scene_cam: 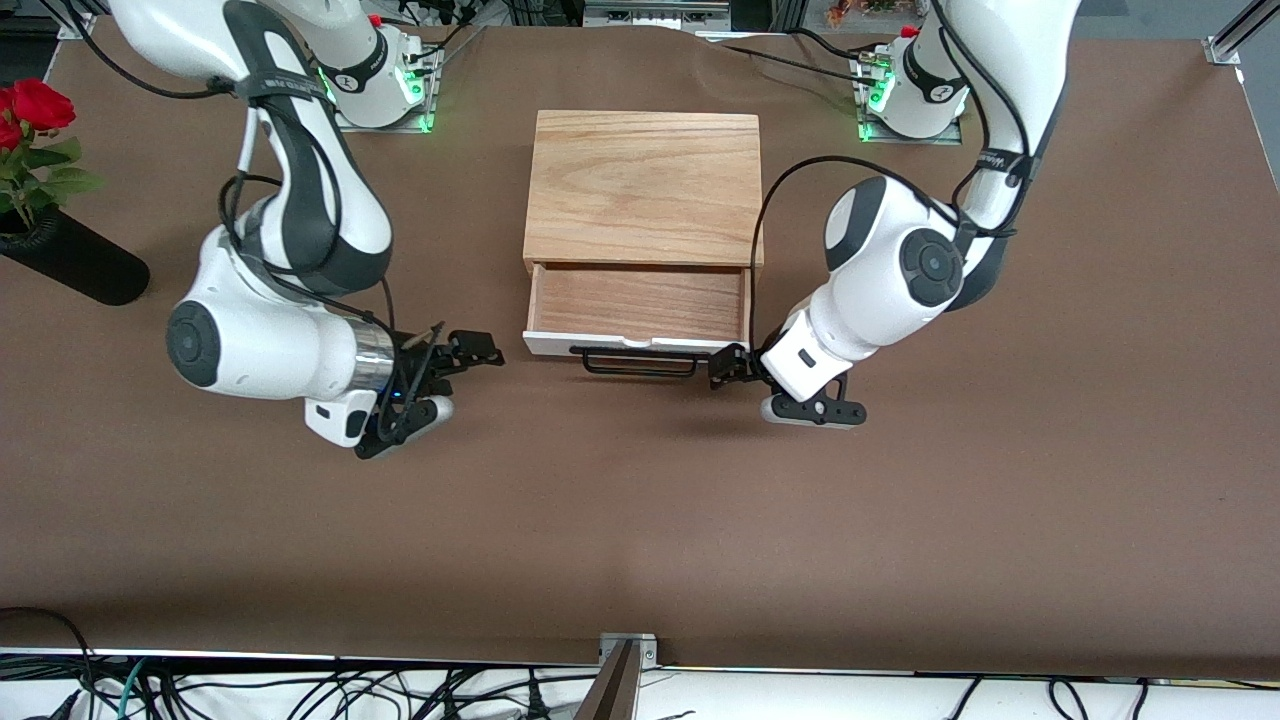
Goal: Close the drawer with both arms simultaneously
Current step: 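Move the left gripper and the right gripper to the drawer front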
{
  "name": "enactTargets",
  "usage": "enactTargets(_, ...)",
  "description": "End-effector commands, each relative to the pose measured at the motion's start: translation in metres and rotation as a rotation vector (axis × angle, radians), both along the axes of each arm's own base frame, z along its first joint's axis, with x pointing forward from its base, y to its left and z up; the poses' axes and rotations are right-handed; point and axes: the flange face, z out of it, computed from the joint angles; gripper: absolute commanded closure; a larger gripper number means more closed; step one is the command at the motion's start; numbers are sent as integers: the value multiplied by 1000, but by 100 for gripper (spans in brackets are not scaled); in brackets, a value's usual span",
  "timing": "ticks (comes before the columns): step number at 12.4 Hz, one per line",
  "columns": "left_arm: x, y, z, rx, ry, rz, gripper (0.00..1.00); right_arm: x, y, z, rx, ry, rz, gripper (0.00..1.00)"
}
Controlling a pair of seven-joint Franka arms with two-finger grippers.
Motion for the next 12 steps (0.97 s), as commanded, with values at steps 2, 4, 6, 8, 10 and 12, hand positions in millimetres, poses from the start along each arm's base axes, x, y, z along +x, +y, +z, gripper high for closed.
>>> enactTargets(2,-1,-13,-15,-10,21,1,0,6,32,-35,33,-1,-30,0)
enactTargets(4,-3,-15,-28,-2,37,-9,0,1,45,-43,30,27,-45,0)
enactTargets(6,-5,-16,-31,1,43,-18,0,-5,53,-49,75,64,-65,0)
enactTargets(8,-7,-18,-37,5,54,-20,0,-15,72,-58,83,81,-43,0)
enactTargets(10,-11,-25,-39,7,59,-25,0,-20,71,-71,74,89,-39,0)
enactTargets(12,-11,-26,-39,7,59,-27,0,-23,70,-79,70,92,-25,0)
